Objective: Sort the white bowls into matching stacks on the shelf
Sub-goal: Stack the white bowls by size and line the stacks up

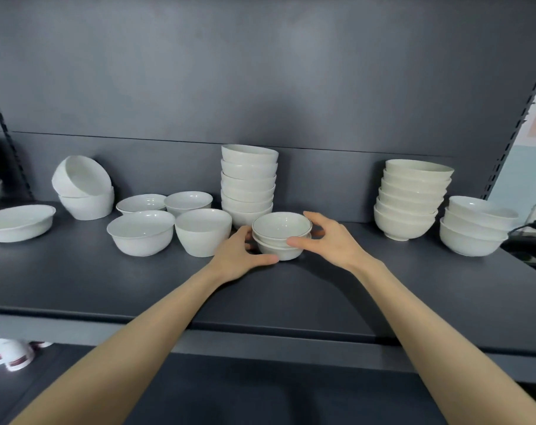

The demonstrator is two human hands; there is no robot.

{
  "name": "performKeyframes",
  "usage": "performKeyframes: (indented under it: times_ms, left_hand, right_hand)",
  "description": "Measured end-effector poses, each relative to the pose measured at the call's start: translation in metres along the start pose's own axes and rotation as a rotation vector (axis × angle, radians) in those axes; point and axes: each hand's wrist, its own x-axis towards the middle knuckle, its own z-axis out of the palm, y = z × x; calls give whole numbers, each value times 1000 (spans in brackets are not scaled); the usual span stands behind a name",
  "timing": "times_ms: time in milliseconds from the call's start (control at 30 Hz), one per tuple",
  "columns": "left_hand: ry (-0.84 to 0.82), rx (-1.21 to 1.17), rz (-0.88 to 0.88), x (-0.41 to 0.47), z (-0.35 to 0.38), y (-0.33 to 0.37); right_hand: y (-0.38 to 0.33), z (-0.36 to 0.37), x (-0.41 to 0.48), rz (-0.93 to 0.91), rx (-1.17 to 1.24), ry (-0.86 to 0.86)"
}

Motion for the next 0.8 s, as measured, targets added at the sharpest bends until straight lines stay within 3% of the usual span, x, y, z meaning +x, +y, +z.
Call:
performKeyframes:
  times_ms: [267,800]
  left_hand:
    - [-33,-85,16,11,-1,-4]
    - [54,-166,26,0,4,2]
  right_hand:
    - [3,0,-1,-52,150,62]
    - [-1,2,-19,-74,332,102]
